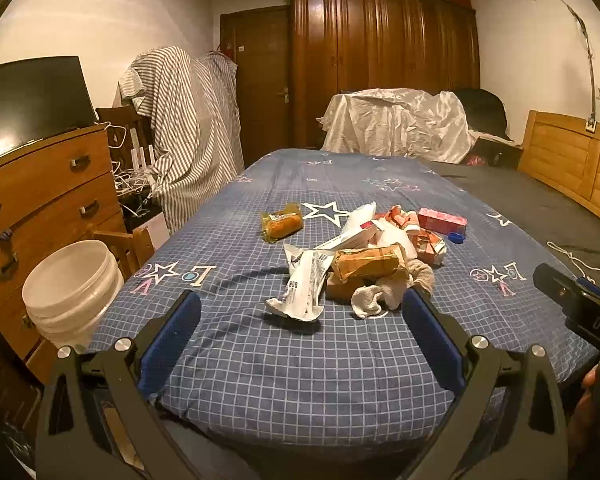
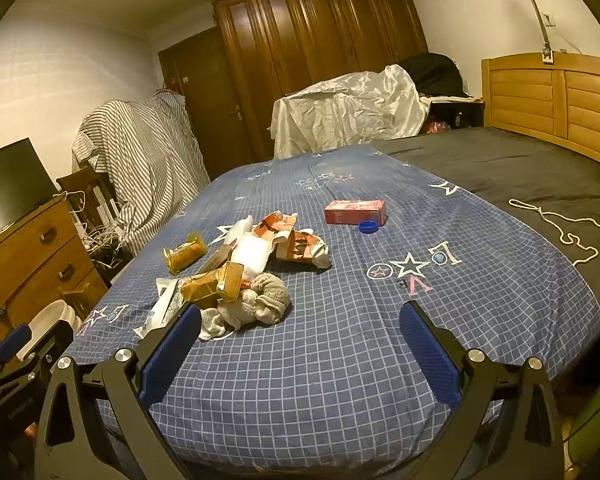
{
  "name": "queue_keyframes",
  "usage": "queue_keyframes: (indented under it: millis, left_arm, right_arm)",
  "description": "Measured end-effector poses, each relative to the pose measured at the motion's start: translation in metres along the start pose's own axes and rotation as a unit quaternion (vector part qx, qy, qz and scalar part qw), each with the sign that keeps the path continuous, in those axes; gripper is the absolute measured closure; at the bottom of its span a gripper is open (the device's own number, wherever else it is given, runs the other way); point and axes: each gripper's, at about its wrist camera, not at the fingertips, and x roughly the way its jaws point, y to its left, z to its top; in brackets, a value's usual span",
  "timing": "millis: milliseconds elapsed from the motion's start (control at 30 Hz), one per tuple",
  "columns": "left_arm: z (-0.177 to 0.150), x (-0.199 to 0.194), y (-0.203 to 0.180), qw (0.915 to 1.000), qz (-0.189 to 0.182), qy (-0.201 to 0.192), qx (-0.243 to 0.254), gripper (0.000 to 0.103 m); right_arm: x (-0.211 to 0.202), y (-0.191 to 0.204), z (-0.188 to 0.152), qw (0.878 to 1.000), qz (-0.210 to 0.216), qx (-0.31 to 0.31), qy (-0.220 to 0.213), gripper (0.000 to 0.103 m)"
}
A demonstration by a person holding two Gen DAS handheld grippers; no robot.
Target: Collect trash
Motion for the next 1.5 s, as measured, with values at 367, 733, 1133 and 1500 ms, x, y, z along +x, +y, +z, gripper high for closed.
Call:
queue_keyframes:
  millis: [367, 733, 1133, 1500]
  left_arm:
    - [-0.002, -0.001, 0.0, 1.0, 0.005, -0.002, -0.002, 0.006]
    - [-0.004, -0.001, 0.004, 1.0, 0.007, 0.0, -0.004, 0.006]
    - [-0.005, 0.001, 0.007, 0.9999, 0.01, 0.007, -0.005, 0.006]
    - [-0.006, 0.012, 0.017, 0.9996, 0.018, 0.02, -0.011, 0.006]
  right_arm:
    - [0.0, -0.001, -0.001, 1.0, 0.0, 0.0, 0.0, 0.004]
    - [0.0, 0.0, -0.002, 1.0, -0.001, 0.0, 0.001, 0.004]
    - [0.006, -0.002, -0.009, 1.0, -0.003, -0.001, 0.009, 0.004]
    - [0.019, 0.005, -0.01, 1.0, -0.002, -0.013, 0.021, 0.004]
